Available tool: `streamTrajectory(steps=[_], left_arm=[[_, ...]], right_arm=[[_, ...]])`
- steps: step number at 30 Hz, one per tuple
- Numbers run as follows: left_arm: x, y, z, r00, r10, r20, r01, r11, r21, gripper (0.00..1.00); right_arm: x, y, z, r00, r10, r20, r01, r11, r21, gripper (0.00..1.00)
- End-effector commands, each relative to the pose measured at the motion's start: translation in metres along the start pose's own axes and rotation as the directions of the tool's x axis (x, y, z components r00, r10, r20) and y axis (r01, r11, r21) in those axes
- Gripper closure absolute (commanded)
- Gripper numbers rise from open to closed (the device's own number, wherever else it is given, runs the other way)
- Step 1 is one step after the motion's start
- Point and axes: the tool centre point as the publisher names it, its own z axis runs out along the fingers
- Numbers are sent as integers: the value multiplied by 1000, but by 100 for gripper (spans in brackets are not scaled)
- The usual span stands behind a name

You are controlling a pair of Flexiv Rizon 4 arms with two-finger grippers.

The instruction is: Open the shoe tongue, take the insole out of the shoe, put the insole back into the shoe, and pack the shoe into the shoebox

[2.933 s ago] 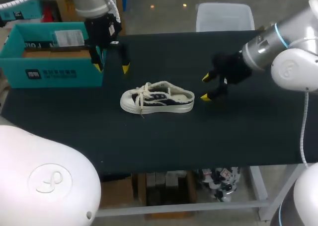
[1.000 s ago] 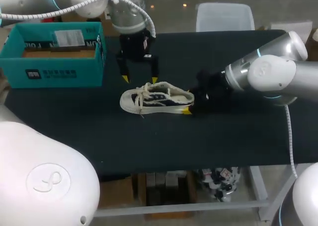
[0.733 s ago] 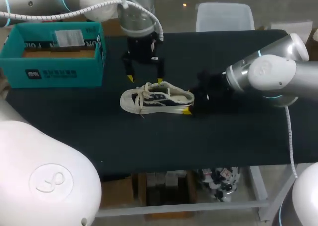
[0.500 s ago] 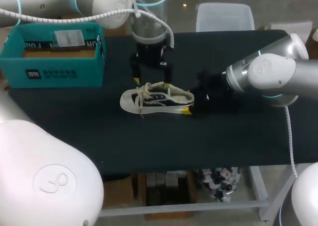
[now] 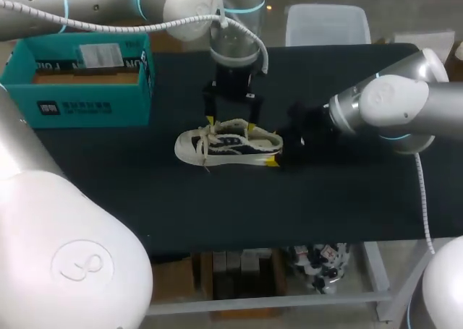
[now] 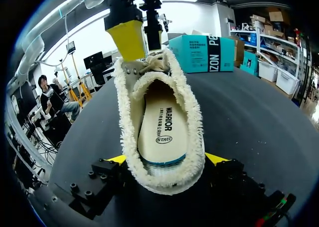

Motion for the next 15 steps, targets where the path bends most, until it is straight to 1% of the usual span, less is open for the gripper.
streamTrajectory(steps=[1,3,6,8,13,15], left_arm=[[13,-8,1,999,5,37,-3,999,-55,17],[20,-4,3,998,18,68,-14,998,-66,17],[26,-1,6,995,28,93,-20,997,-79,17],[28,1,9,994,29,106,-20,996,-88,20],[29,3,19,991,22,132,-8,995,-103,18],[29,3,24,990,21,140,-5,994,-112,19]], right_arm=[[-4,-4,3,1000,0,-4,0,1000,-3,100],[-4,-4,3,1000,0,-4,0,1000,-3,100],[-4,-4,3,1000,0,-4,0,1000,-3,100],[-4,-4,3,1000,0,-4,0,1000,-3,100],[-4,-4,3,1000,0,-4,0,1000,-3,100],[-4,-4,3,1000,0,-4,0,1000,-3,100]])
